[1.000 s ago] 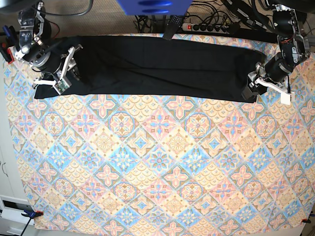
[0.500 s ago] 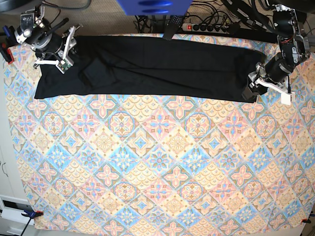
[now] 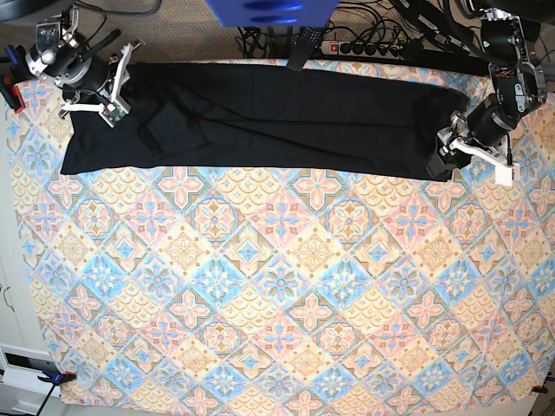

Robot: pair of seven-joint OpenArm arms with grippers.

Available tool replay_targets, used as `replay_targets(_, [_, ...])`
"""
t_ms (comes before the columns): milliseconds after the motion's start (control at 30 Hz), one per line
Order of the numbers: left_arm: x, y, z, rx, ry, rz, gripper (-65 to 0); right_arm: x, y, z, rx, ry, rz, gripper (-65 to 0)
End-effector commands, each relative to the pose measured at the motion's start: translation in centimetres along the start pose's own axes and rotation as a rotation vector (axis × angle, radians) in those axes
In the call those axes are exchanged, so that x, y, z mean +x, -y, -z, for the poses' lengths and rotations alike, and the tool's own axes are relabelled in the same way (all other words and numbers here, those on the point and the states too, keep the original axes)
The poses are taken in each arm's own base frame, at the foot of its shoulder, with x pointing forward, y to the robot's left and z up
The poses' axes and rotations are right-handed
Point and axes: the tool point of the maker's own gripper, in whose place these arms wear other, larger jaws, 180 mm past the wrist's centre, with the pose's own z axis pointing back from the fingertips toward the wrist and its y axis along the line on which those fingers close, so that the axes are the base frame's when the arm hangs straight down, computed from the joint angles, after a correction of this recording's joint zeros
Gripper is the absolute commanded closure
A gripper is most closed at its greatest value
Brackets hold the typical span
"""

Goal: Fold the T-shirt properly
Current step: 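Adjust the right gripper's hold on the strip end, smoothing the fold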

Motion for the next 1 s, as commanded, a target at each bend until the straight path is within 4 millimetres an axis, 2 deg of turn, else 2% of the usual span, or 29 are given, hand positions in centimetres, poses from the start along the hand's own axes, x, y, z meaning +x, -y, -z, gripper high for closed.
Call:
replay_targets(0, [1.1,0.4,-0.3,-0.012,0.032,0.018,-40.3,0.5,0.6,-0.5,-0.016,0.020,-0.010,-8.2])
replay_targets(133, [1.2,0.4,-0.3,-0.012,0.034,0.018,-40.3,0.6,0.8,-0.5,-0.019,0.019,-0.010,-10.8])
replay_targets(267, [1.2,0.4,-0.3,-0.012,0.034,0.018,-40.3,0.3,0.9,-0.4,-0.021,0.005,-0.007,-25.0])
replay_targets(333, [1.2,0.4,-0.3,-0.012,0.034,0.018,-40.3,0.1,0.9,-0.5,-0.021,-0.006,-0.008,-28.1])
replay_targets(633, [1.2,0.4,-0.3,-0.012,0.034,0.018,-40.3,0.2,0.4,-0.3,-0.007,-0.006,-0.012,-28.0])
replay_targets(767, [1.2,0.4,-0.3,-0.011,0.033,0.019,-40.3,1.6,-0.4,-0.4,0.046,0.067,0.044,-28.1])
replay_targets(967, [1.2,0.4,-0.3,-0.011,0.033,0.019,-40.3,2.1,0.3,-1.0,0.074,0.092,0.041,-28.0])
